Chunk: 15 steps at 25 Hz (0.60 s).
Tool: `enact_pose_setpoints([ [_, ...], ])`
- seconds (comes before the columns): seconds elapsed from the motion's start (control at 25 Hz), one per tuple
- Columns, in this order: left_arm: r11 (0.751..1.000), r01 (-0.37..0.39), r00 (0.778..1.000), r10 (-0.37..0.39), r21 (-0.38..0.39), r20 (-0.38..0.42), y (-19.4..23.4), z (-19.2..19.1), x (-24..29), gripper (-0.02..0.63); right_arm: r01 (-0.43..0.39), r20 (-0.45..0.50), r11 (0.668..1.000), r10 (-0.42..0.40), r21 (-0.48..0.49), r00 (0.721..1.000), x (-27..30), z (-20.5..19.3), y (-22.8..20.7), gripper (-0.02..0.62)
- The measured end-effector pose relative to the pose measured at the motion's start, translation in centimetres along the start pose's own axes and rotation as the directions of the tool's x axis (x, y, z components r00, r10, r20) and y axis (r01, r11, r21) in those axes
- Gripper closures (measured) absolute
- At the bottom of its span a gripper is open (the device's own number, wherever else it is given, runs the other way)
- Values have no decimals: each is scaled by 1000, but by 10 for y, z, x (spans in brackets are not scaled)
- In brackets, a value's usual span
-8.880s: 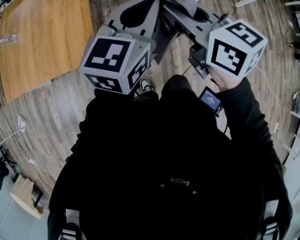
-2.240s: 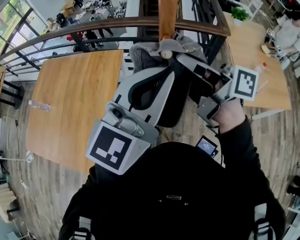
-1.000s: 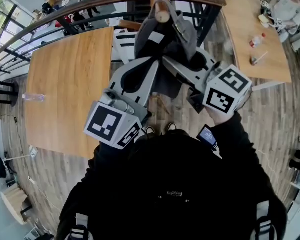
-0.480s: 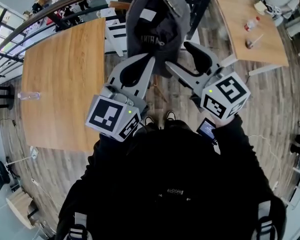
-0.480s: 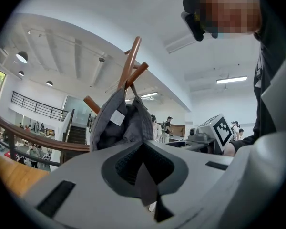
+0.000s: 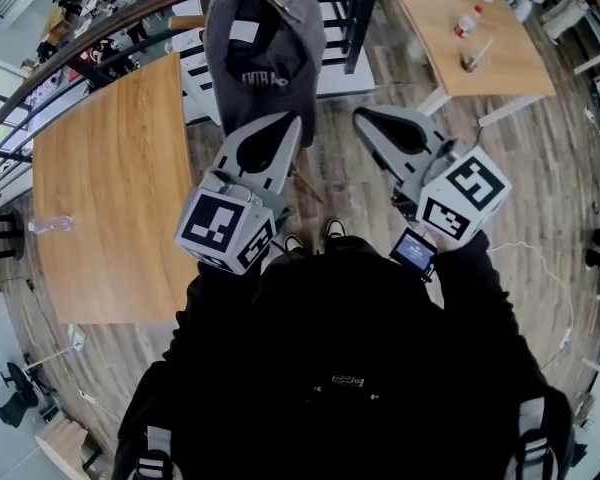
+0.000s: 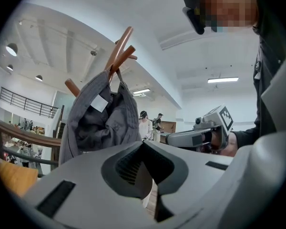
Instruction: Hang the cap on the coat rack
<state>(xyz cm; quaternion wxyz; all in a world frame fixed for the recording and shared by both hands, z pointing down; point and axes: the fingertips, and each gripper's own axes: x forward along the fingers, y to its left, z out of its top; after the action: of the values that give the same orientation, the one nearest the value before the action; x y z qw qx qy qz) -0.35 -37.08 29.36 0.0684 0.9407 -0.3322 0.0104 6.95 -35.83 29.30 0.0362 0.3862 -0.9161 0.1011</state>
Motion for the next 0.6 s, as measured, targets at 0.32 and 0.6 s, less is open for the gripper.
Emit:
enact_pose_setpoints([
  [0.32, 999, 42, 999, -43, 17, 28, -12, 16, 8, 600, 15, 26, 1000, -16, 13, 1000, -21, 12, -15, 592],
  [0.6, 998, 68, 997, -68, 12, 30, -16, 22, 7, 600, 16, 29, 1000, -16, 19, 999, -25, 21, -10, 592],
])
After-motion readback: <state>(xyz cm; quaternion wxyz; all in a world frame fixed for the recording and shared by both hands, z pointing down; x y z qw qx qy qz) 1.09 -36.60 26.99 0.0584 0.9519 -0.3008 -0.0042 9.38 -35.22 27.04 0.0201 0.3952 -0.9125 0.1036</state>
